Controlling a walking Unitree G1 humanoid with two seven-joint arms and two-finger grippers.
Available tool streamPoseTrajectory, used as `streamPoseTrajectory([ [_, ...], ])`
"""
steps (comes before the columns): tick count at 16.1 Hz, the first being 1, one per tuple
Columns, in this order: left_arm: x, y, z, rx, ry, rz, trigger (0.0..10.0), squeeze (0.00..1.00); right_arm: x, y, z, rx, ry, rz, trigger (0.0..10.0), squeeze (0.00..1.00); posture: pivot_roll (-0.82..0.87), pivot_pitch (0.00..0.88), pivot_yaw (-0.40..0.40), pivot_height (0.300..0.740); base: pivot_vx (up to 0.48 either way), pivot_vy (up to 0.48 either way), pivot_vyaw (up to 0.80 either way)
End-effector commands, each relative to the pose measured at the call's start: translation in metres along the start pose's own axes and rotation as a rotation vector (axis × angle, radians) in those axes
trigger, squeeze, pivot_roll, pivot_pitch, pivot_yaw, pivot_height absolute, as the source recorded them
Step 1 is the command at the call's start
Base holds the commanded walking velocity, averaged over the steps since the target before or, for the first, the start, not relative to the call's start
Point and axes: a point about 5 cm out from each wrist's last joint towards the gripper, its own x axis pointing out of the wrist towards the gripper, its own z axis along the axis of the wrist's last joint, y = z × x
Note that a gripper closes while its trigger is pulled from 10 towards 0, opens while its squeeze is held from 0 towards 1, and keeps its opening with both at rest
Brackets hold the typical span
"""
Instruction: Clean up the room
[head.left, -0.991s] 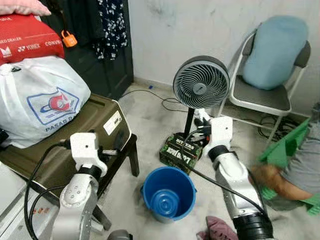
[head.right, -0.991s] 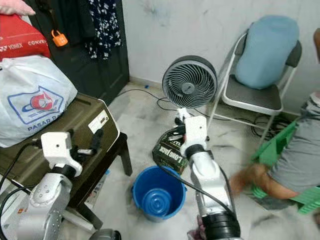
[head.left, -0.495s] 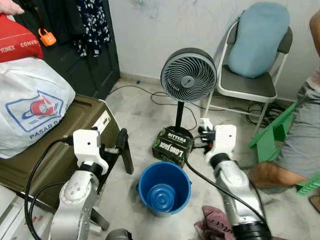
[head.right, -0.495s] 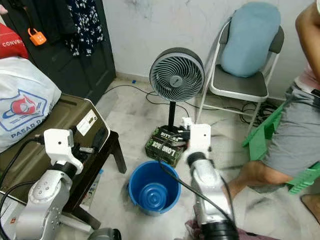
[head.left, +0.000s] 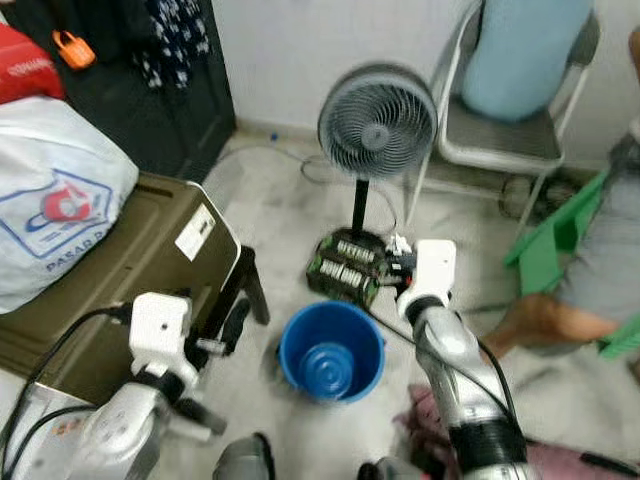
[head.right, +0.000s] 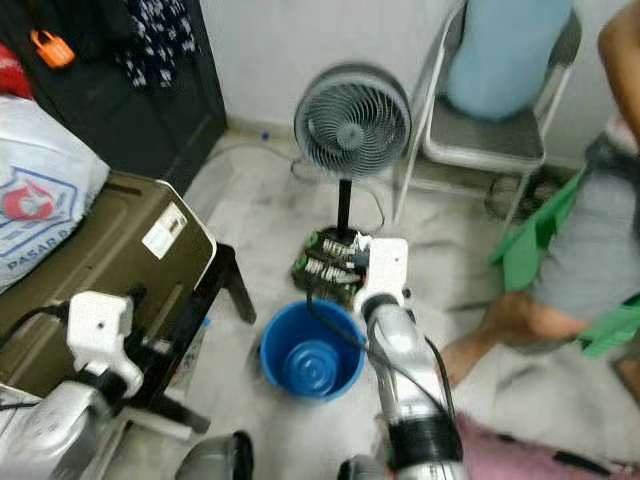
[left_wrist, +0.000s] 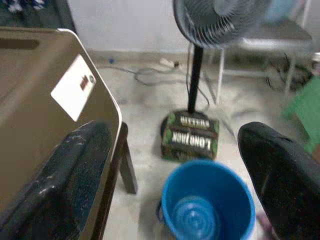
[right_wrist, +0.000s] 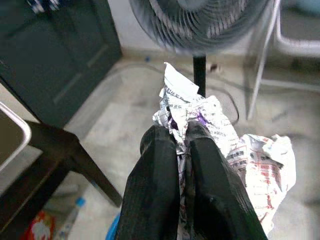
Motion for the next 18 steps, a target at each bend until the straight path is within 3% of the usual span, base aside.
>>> streamPoseTrajectory([
  [1, -0.006, 0.002, 0.006, 0.021, 0.001, -0.019, 10.0, 0.00, 0.003, -0.002, -0.004, 0.001, 0.021, -0.019, 10.0, 0.00, 0.20, 0.253, 0.063, 0.740, 0.000, 0.000, 0.00],
  [3, -0.026, 0.007, 0.014, 0.086, 0.035, -0.073, 10.0, 0.00, 0.015, 0.006, -0.002, -0.012, 0.024, -0.009, 10.0, 0.00, 0.23, 0.304, 0.090, 0.740, 0.000, 0.000, 0.00],
  [8, -0.043, 0.005, 0.022, 0.109, 0.083, -0.101, 10.0, 0.00, 0.030, 0.016, -0.014, -0.014, 0.071, -0.009, 10.0, 0.00, 0.30, 0.354, 0.129, 0.740, 0.000, 0.000, 0.00],
  [10, -0.047, 0.008, 0.025, 0.123, 0.102, -0.105, 10.0, 0.00, 0.036, 0.025, -0.018, 0.022, 0.099, -0.005, 10.0, 0.00, 0.32, 0.360, 0.142, 0.740, 0.000, 0.000, 0.00],
  [13, -0.044, 0.013, 0.030, 0.094, 0.112, -0.084, 10.0, 0.00, 0.040, 0.041, -0.023, 0.004, 0.113, 0.007, 10.0, 0.00, 0.33, 0.358, 0.151, 0.740, 0.000, 0.000, 0.00],
  [18, -0.041, 0.011, 0.031, 0.092, 0.117, -0.094, 10.0, 0.00, 0.042, 0.050, -0.023, 0.019, 0.099, 0.033, 10.0, 0.00, 0.33, 0.344, 0.148, 0.740, 0.000, 0.000, 0.00],
])
